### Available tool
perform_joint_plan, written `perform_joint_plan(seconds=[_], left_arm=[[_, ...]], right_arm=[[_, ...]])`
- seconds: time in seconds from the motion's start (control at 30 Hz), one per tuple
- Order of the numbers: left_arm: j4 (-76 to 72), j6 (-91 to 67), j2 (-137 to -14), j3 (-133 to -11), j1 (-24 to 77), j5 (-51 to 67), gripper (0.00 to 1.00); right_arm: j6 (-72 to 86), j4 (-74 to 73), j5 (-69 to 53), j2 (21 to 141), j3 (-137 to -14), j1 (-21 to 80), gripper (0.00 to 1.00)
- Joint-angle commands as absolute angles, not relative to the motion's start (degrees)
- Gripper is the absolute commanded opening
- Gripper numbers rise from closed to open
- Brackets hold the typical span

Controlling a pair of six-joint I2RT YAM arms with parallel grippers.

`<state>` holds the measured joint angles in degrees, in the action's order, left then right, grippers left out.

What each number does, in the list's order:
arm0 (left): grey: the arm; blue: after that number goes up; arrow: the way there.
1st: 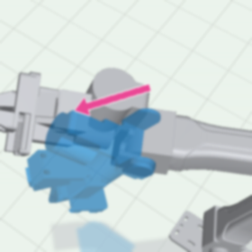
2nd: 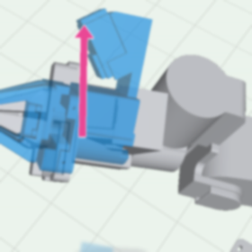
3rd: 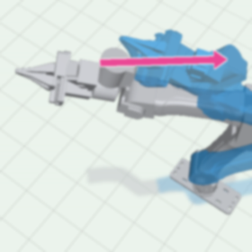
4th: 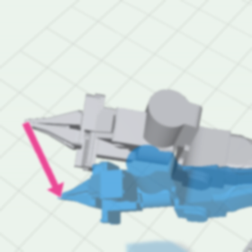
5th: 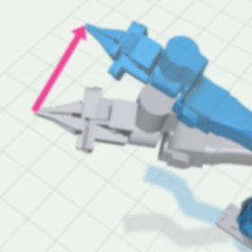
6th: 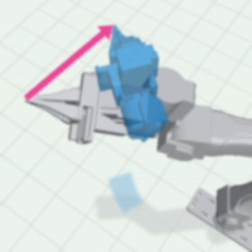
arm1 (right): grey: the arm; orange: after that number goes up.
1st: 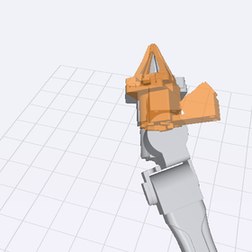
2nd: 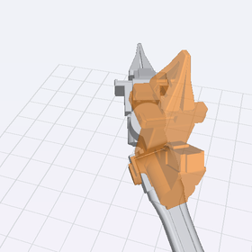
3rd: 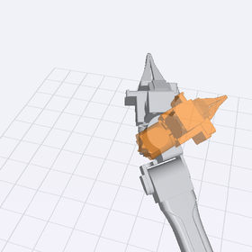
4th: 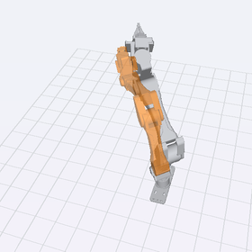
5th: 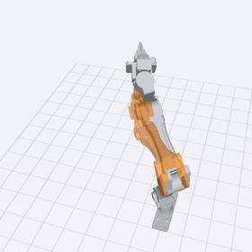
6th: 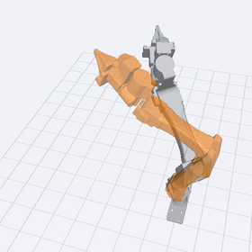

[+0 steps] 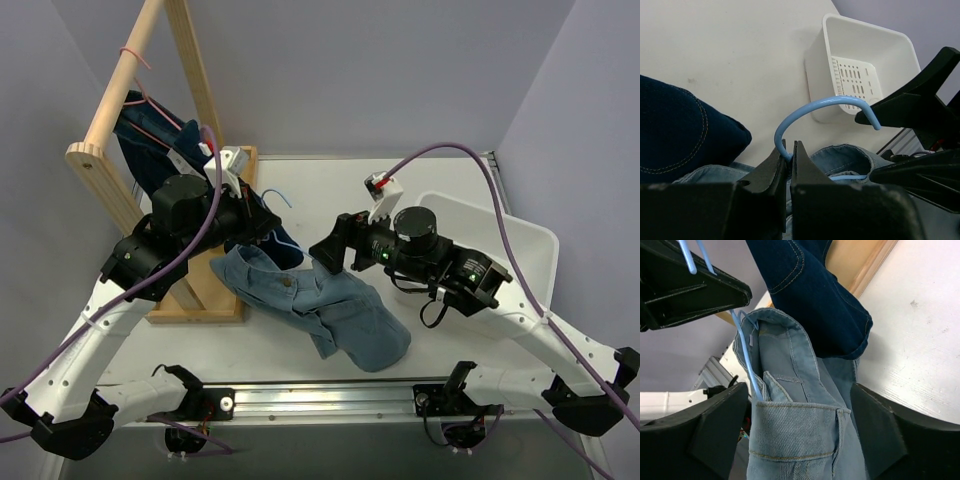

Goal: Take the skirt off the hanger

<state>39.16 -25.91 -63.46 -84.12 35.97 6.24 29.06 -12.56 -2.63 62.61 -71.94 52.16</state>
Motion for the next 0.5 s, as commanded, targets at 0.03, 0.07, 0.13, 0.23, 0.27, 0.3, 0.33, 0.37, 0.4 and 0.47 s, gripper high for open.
perform_joint_plan(seconds=[0.03, 0.07, 0.13, 0.23, 0.27, 0.3, 0.33, 0.37, 0.4, 0.47], left_arm=[[36.9, -24.6, -62.1, -85.3, 36.1, 5.8, 0.02], [36.9, -24.5, -62.3, -85.5, 36.2, 5.6, 0.02], [37.3, -24.3, -62.5, -85.7, 36.2, 5.6, 0.02], [37.3, -24.1, -62.8, -86.0, 36.2, 5.5, 0.02], [37.3, -24.2, -62.8, -86.1, 36.1, 5.5, 0.02], [37.4, -24.2, -62.8, -86.2, 36.2, 5.5, 0.02], [37.4, -24.3, -62.8, -86.3, 36.2, 5.6, 0.02], [37.4, -24.2, -63.0, -86.4, 36.2, 5.7, 0.02], [37.5, -24.2, -63.0, -86.7, 36.1, 5.7, 0.02], [37.6, -24.2, -63.1, -87.0, 36.1, 5.8, 0.02]], right_arm=[[29.4, -10.0, -5.1, 60.6, -72.7, 52.2, 0.74], [29.5, -9.8, -5.4, 60.1, -72.4, 52.2, 0.71], [29.8, -9.1, -6.5, 59.2, -71.9, 52.2, 0.69], [29.9, -9.8, -7.4, 59.0, -72.0, 52.2, 0.65], [29.9, -10.2, -7.6, 59.1, -72.2, 52.2, 0.64], [29.8, -11.1, -7.8, 59.7, -72.4, 52.2, 0.64], [29.6, -11.6, -8.3, 59.9, -72.7, 52.2, 0.65], [29.5, -11.9, -8.6, 60.4, -73.2, 52.2, 0.65], [29.5, -12.5, -8.9, 61.2, -73.3, 52.2, 0.65], [29.5, -12.6, -9.8, 61.9, -73.3, 52.2, 0.62]])
